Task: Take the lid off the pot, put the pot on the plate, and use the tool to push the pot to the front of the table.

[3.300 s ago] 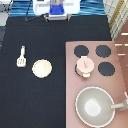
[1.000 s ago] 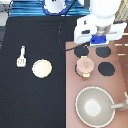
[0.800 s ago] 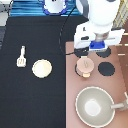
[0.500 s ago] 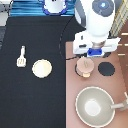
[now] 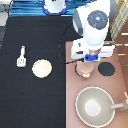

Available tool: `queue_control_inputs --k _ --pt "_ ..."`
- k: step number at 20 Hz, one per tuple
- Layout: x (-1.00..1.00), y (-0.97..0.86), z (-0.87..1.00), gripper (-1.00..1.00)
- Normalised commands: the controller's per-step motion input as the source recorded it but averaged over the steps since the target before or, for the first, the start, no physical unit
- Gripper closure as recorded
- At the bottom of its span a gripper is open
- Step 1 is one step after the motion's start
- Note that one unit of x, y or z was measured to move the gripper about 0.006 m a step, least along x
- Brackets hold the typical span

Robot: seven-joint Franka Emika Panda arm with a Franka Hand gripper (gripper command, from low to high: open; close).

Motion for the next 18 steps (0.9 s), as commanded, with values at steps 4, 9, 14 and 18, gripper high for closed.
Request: queue_control_inputs --k 4,9,14,18 --pt "0.11 0.0 -0.23 -1.0" --pt "0.23 0.0 -0.14 -1.0" --pt "0.23 -0.01 0.0 1.0" --pt "0.09 0.0 0.0 1.0"
